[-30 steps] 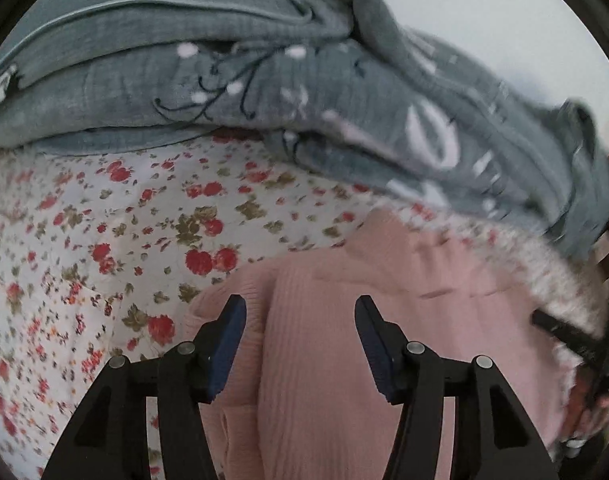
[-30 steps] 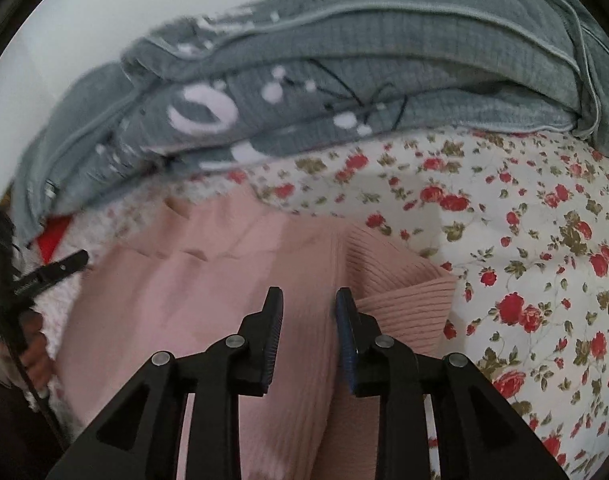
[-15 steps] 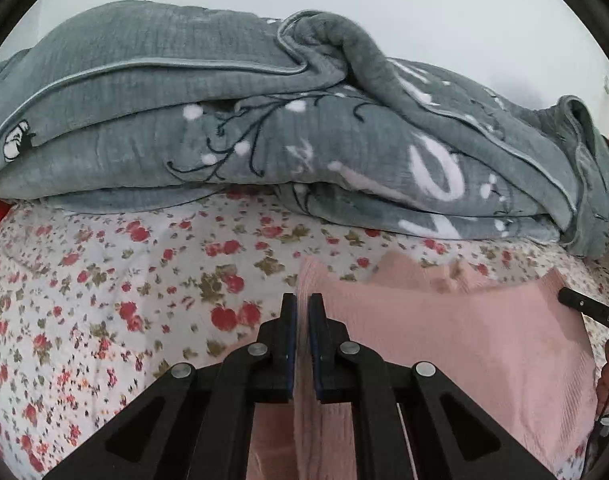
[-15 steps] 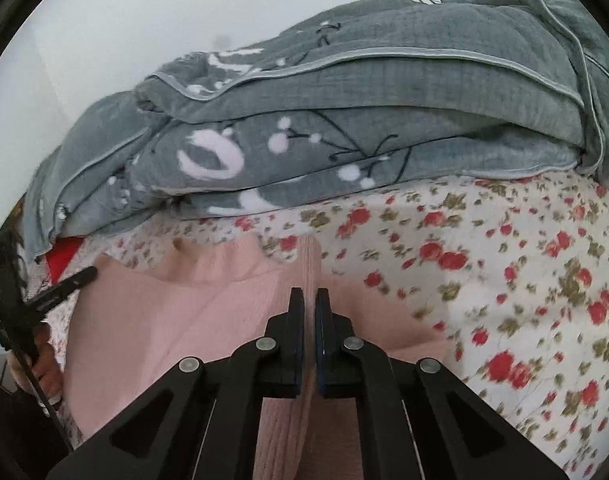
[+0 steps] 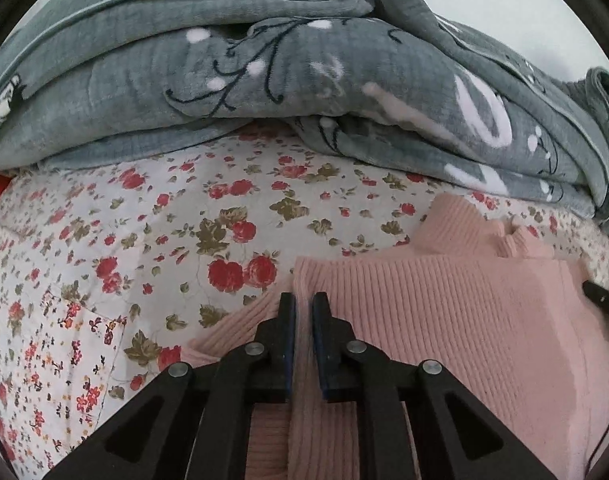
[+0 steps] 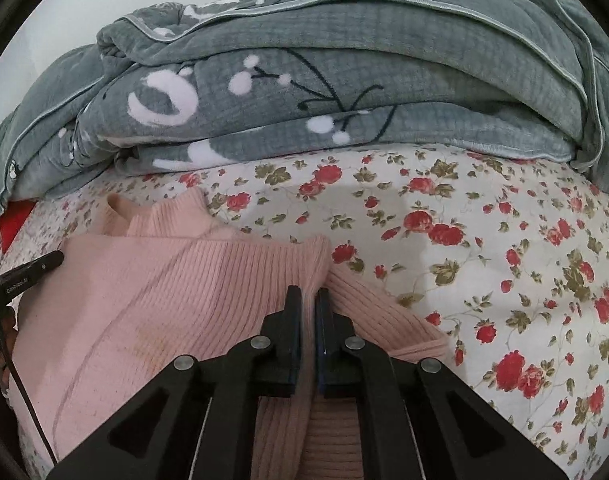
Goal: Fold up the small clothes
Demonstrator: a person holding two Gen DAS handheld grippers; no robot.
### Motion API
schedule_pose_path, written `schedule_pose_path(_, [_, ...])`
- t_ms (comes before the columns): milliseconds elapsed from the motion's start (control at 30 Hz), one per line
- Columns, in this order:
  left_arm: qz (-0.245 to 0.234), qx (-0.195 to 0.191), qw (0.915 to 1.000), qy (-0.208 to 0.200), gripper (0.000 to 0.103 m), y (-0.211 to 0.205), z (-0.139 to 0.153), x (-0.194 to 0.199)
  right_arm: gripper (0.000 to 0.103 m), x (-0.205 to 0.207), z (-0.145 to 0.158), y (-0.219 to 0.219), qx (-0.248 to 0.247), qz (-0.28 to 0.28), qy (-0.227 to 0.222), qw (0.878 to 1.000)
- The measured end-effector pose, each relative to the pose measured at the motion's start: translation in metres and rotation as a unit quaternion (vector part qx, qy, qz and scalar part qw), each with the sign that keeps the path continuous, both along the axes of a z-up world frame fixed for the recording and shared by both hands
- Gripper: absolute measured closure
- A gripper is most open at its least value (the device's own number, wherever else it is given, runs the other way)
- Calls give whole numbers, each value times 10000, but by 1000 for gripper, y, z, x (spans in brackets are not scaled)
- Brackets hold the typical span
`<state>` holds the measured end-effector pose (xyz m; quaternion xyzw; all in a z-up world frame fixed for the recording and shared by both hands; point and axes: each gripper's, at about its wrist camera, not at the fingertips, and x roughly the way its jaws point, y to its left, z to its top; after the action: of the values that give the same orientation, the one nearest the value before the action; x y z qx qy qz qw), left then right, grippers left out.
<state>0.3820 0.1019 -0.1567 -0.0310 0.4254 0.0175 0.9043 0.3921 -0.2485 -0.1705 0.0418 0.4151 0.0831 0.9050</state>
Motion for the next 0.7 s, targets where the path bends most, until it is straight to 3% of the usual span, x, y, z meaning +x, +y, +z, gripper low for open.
schedule_pose_path(700, [-132,199,9997,-1,89,-7,-3,-1,96,0,-1,-2,96,49,-11,9999])
